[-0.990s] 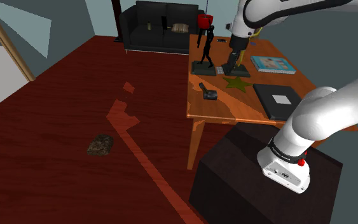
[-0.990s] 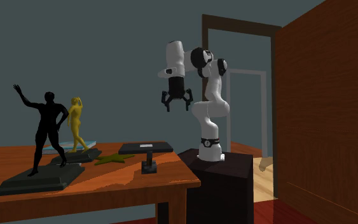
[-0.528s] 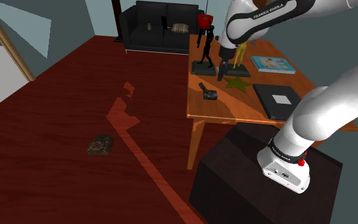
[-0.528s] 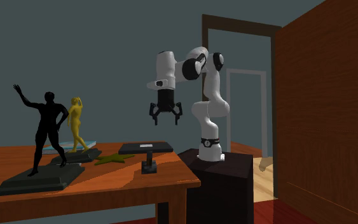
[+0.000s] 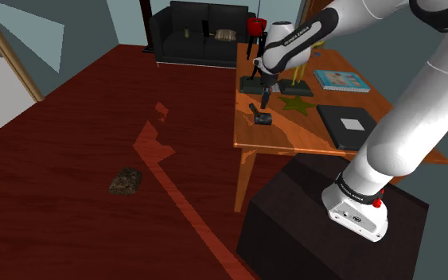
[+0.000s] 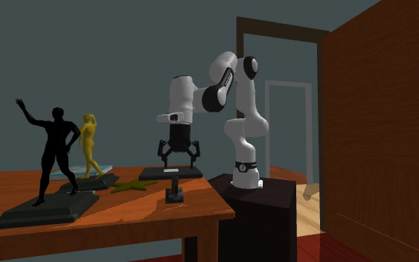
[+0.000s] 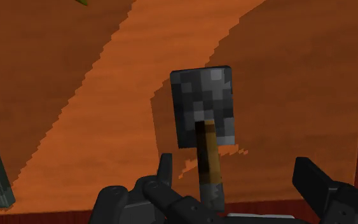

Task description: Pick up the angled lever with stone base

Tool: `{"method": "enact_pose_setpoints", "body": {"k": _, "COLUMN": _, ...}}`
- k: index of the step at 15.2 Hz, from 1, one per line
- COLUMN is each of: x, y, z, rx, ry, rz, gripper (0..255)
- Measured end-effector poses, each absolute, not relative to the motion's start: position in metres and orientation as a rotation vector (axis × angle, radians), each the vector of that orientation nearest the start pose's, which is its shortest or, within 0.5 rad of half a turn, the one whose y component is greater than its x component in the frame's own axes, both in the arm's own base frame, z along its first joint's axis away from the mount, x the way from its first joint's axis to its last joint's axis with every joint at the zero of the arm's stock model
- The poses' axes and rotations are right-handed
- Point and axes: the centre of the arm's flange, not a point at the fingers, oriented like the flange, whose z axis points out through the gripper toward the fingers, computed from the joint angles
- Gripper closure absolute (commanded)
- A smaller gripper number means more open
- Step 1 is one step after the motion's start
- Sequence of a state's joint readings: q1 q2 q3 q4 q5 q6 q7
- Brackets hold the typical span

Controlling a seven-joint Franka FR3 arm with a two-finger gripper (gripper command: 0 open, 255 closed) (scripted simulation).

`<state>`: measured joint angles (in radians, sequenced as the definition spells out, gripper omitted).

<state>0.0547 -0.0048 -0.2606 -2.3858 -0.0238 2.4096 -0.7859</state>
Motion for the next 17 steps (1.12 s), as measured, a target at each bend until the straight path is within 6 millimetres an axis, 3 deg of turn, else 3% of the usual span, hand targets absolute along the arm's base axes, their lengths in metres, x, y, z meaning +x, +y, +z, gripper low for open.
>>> {"method": "enact_pose_setpoints", "body": {"k": 3, "x": 0.499, "y": -0.105, "z": 0.301, "rx": -3.021, "ry": -0.984, "rz": -0.031, "gripper": 0}}
{"method": "enact_pose_setpoints", "body": {"k": 9, "x": 0.499, "y": -0.107, "z": 0.269, "rx": -3.02, "ry": -0.993, "rz": -0.032, "gripper": 0}}
{"method": "enact_pose_setpoints", "body": {"k": 10, "x": 0.5, "y": -0.107, "z": 0.267, "rx": -3.02, "ry": -0.993, "rz": -0.032, "gripper": 255}}
{"method": "enact_pose_setpoints", "body": {"k": 17, "x": 0.5, "y": -0.106, "z": 0.265, "rx": -3.019, "ry": -0.996, "rz": -0.034, "gripper": 255}}
